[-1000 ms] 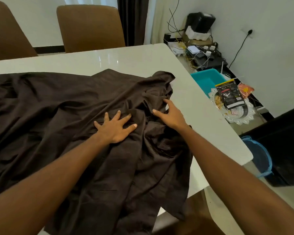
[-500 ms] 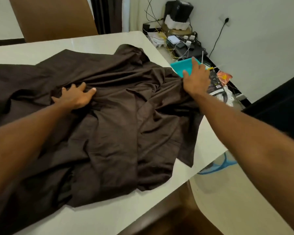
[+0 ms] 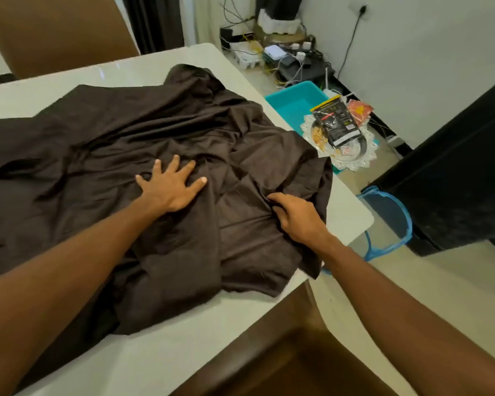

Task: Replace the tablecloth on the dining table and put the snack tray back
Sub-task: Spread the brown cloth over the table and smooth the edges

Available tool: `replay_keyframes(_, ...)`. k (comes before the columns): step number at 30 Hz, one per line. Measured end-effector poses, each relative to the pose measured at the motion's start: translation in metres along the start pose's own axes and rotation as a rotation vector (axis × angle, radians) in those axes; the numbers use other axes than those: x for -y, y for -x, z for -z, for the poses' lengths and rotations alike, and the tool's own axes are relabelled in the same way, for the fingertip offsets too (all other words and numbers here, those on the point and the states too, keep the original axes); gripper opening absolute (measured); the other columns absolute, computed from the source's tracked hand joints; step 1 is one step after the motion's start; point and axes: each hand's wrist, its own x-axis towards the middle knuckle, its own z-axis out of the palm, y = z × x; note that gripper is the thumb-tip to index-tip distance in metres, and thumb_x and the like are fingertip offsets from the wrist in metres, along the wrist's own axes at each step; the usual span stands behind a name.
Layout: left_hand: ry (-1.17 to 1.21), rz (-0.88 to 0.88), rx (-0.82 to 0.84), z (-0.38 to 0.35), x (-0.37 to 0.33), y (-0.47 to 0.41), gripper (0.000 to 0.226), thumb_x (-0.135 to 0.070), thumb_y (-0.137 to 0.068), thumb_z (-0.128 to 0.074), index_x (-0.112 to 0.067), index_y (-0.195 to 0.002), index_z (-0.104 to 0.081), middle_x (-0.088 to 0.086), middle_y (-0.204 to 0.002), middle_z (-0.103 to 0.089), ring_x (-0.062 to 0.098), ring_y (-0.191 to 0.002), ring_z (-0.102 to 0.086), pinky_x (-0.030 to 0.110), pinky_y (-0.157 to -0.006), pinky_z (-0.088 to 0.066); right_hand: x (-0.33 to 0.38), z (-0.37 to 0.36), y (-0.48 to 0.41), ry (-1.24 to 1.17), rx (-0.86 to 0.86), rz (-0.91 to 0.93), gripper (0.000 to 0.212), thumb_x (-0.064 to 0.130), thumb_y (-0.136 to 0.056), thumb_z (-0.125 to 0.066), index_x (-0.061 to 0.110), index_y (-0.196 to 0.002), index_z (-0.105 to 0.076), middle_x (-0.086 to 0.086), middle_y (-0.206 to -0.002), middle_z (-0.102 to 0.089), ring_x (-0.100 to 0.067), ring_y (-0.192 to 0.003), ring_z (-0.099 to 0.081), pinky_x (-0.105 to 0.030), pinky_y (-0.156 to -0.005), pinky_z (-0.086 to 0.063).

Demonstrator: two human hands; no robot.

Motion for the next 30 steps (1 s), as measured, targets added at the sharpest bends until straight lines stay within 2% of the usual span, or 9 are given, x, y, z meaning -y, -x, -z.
replay_keyframes(8,0.097,0.09,-0.073,0.033,0.041,-0.055,0.105,-0.09,-0.075,-0.019,-0.022,-0.154,-0.032,0.011,-0.163,-0.026,0.042,-0.148,-0.021,0.064,-0.119,-0.014,-0.086,0.058,0.023,0.137,-0.107,-0.447,0.033,0.015,-0.093,-0.058,0.024,-0.125,-0.066,-0.01,-0.119,-0.069,-0.037,-0.111,-0.061,-0.046,-0.094,-0.048)
replay_keyframes(11,-0.033,-0.009,-0.25,0.025,0.027,-0.038,0.078,-0.072,-0.092,-0.037,-0.02,-0.15,-0.04,0.011,-0.157,-0.038,0.038,-0.147,-0.026,0.069,-0.115,-0.014,-0.063,0.061,0.023,0.272,-0.271,-0.395,0.033,0.018,-0.091,-0.055,0.028,-0.12,-0.068,-0.005,-0.11,-0.061,-0.032,-0.105,-0.055,-0.046,-0.087,-0.043)
replay_keyframes(14,0.101,-0.235,-0.329,0.021,-0.009,0.001,0.084,-0.076,-0.082,-0.037,-0.018,-0.14,-0.052,0.013,-0.144,-0.053,0.035,-0.132,-0.047,0.058,-0.108,-0.038,-0.033,0.052,0.037,0.084,-0.403,-0.2,0.033,0.041,-0.096,-0.055,0.026,-0.123,-0.064,-0.002,-0.111,-0.058,-0.024,-0.101,-0.053,-0.042,-0.084,-0.045)
replay_keyframes(17,0.059,-0.488,-0.367,0.002,-0.057,0.064,0.078,-0.077,-0.08,-0.042,-0.029,-0.141,-0.048,0.004,-0.143,-0.05,0.029,-0.133,-0.043,0.05,-0.105,-0.04,-0.008,0.021,0.069,0.164,-0.128,0.129,0.054,0.064,-0.093,-0.053,0.028,-0.132,-0.06,0.001,-0.118,-0.056,-0.019,-0.105,-0.05,-0.038,-0.084,-0.039)
replay_keyframes(19,-0.105,-0.576,-0.268,-0.014,-0.086,0.099,0.083,-0.079,-0.077,-0.045,-0.037,-0.148,-0.035,0.001,-0.154,-0.037,0.026,-0.144,-0.029,0.053,-0.109,-0.033,-0.009,0.004,0.081,0.207,-0.033,0.165,0.05,0.057,-0.096,-0.048,0.025,-0.131,-0.062,-0.002,-0.118,-0.057,-0.023,-0.101,-0.053,-0.039,-0.079,-0.042)
replay_keyframes(22,-0.375,-0.503,-0.075,-0.036,-0.104,0.12,0.089,-0.062,-0.082,-0.057,-0.04,-0.155,-0.011,0.005,-0.165,-0.01,0.032,-0.152,-0.007,0.061,-0.115,-0.022,-0.019,-0.002,0.084,0.136,-0.096,0.092,0.035,0.029,-0.092,-0.042,0.015,-0.111,-0.068,-0.007,-0.099,-0.06,-0.03,-0.085,-0.055,-0.04,-0.07,-0.045)
replay_keyframes(24,-0.421,-0.42,-0.031,-0.039,-0.102,0.117,0.089,-0.047,-0.086,-0.062,-0.039,-0.155,-0.007,0.006,-0.165,-0.004,0.037,-0.15,-0.011,0.062,-0.112,-0.027,-0.031,0.004,0.085,0.155,-0.11,0.046,0.03,0.022,-0.087,-0.043,0.015,-0.104,-0.066,-0.007,-0.094,-0.06,-0.03,-0.083,-0.054,-0.042,-0.069,-0.045)
replay_keyframes(28,-0.358,-0.425,-0.14,-0.02,-0.082,0.118,0.069,-0.033,-0.092,-0.06,-0.038,-0.15,-0.025,0.002,-0.151,-0.038,0.036,-0.116,-0.056,0.047,-0.087,-0.053,-0.07,0.035,0.113,0.297,-0.113,-0.221,0.038,0.025,-0.083,-0.032,0.016,-0.092,-0.067,-0.006,-0.09,-0.058,-0.032,-0.087,-0.053,-0.045,-0.075,-0.042)
replay_keyframes(30,-0.343,-0.419,-0.214,-0.004,-0.069,0.12,0.06,-0.022,-0.092,-0.055,-0.035,-0.148,-0.037,0.001,-0.136,-0.056,0.035,-0.105,-0.063,0.043,-0.078,-0.054,-0.083,0.049,0.122,0.361,-0.099,-0.433,0.036,0.023,-0.087,-0.037,0.016,-0.095,-0.072,-0.008,-0.096,-0.059,-0.032,-0.093,-0.052,-0.046,-0.083,-0.04)
